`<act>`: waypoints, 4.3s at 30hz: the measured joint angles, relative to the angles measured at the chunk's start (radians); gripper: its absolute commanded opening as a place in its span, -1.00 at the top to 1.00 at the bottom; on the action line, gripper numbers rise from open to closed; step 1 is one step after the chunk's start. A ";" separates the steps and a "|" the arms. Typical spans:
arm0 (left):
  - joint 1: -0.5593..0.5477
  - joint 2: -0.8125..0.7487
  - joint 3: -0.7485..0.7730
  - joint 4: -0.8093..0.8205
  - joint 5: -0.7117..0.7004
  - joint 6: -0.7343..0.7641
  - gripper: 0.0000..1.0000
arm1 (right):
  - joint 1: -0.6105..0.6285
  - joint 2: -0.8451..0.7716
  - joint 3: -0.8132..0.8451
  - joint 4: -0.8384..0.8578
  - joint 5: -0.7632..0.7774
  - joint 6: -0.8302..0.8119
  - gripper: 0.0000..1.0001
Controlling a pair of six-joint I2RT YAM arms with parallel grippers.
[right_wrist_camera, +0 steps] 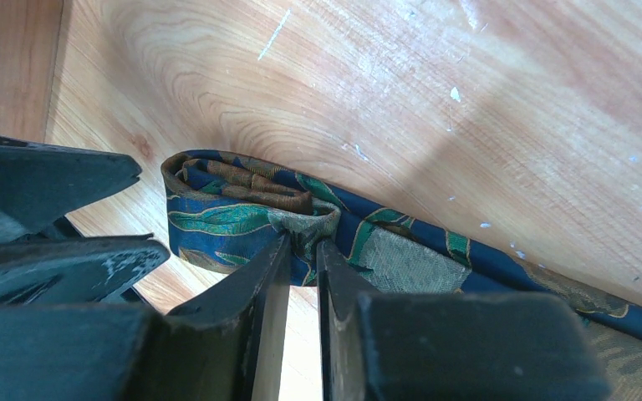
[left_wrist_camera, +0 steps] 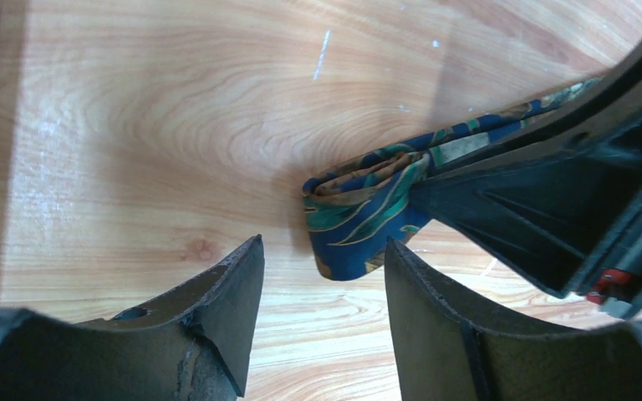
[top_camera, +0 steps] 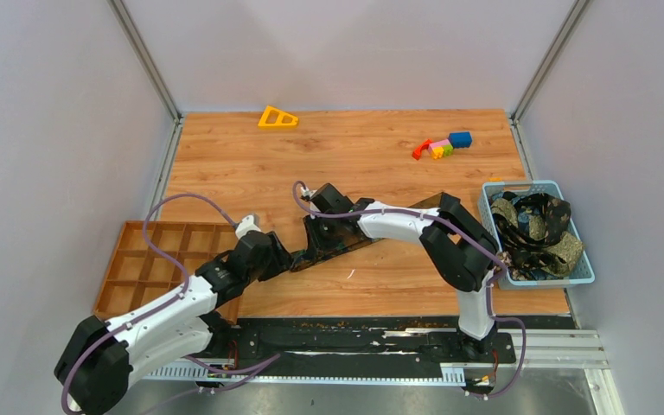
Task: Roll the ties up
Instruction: Roll the tie at the center of the board.
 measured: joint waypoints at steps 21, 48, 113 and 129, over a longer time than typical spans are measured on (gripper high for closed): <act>0.043 0.181 -0.082 0.284 0.113 -0.108 0.10 | -0.017 -0.006 -0.036 0.057 -0.042 0.005 0.68; 0.048 0.183 0.108 -0.032 0.063 0.063 0.96 | -0.018 -0.106 0.017 -0.044 -0.042 0.019 0.54; 0.033 0.438 0.430 -0.395 0.012 0.294 1.00 | 0.042 0.135 0.114 0.050 -0.159 0.135 0.74; 0.002 0.523 0.460 -0.361 0.014 0.288 0.16 | -0.052 -0.096 -0.069 0.037 -0.103 0.083 0.66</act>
